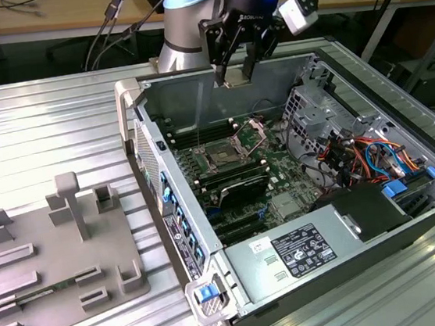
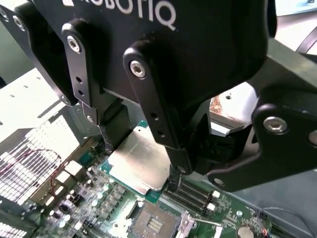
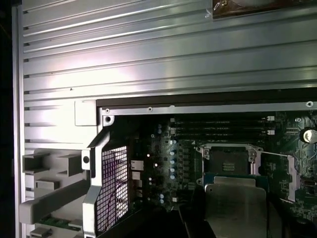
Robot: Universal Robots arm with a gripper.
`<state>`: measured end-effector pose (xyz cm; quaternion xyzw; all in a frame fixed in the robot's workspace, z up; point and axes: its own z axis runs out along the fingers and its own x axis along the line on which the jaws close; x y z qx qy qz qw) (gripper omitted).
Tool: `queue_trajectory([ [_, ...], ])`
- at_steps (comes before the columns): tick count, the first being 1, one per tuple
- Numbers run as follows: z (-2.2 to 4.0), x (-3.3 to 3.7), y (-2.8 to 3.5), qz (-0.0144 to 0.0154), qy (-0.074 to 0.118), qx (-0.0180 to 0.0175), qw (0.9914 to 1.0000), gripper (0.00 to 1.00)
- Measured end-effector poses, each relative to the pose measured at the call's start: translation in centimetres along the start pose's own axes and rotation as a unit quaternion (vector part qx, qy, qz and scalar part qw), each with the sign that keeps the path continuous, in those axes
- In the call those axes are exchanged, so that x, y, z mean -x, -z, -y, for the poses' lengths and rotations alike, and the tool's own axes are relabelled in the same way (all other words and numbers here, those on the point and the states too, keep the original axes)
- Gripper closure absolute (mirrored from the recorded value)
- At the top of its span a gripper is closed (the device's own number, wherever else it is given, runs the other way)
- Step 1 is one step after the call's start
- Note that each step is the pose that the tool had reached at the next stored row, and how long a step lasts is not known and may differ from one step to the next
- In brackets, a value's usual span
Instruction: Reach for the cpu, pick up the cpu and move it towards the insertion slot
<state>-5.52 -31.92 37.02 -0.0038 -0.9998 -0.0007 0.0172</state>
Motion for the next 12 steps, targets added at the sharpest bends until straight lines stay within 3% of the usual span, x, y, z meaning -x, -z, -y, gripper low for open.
queue_trajectory([
  [2, -0.47, 0.02, -0.01, 0.0, 0.0, 0.0, 1.0, 0.45],
  [6, -0.55, 0.08, -0.03, -0.0007, 0.002, 0.0, 1.0, 0.45],
  [7, -1.11, 0.14, -0.15, -0.0025, 0.003, 0.0011, 0.99999, 0.45],
  [12, -1.11, 0.14, -0.15, -0.0025, 0.003, 0.0013, 0.99999, 0.45],
])
